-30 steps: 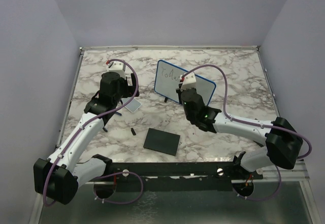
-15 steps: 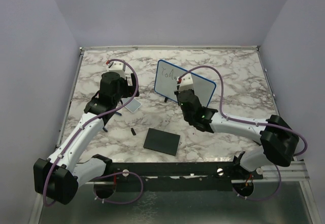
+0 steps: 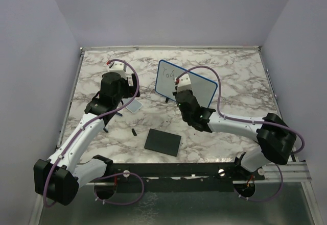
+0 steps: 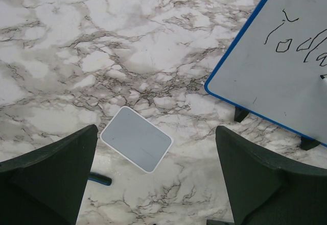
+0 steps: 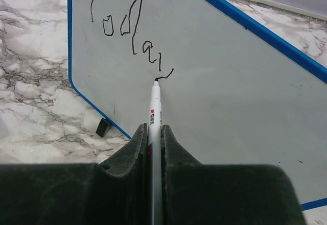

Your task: Write a sentence on the whiteboard

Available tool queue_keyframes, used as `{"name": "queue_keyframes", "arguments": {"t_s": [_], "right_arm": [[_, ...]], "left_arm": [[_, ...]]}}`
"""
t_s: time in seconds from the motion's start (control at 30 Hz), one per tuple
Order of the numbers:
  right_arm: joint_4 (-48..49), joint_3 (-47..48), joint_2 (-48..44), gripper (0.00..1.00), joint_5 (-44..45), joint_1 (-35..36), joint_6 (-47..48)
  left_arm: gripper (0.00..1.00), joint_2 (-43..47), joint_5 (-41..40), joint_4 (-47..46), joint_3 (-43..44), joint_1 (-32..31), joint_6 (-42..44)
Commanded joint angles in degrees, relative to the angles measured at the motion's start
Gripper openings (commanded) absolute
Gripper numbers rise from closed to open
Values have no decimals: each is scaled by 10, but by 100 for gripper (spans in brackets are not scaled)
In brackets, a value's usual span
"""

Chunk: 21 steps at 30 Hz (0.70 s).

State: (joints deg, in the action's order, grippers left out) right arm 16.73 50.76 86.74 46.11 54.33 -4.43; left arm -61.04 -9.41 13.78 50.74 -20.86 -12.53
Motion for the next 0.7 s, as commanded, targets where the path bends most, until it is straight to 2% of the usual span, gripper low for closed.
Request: {"name": "queue_keyframes", "arguments": {"t_s": [0.0, 0.43, 0.67], "right_arm": [[12, 21, 16, 0, -2, 2, 1], [13, 30, 32, 0, -15, 2, -3], [14, 26, 11, 0, -40, 2, 3]], "left_arm": [[99, 9, 7, -7, -6, -3, 4], [99, 11, 6, -7, -6, -5, 5], [99, 12, 5, -7, -6, -4, 5]]}}
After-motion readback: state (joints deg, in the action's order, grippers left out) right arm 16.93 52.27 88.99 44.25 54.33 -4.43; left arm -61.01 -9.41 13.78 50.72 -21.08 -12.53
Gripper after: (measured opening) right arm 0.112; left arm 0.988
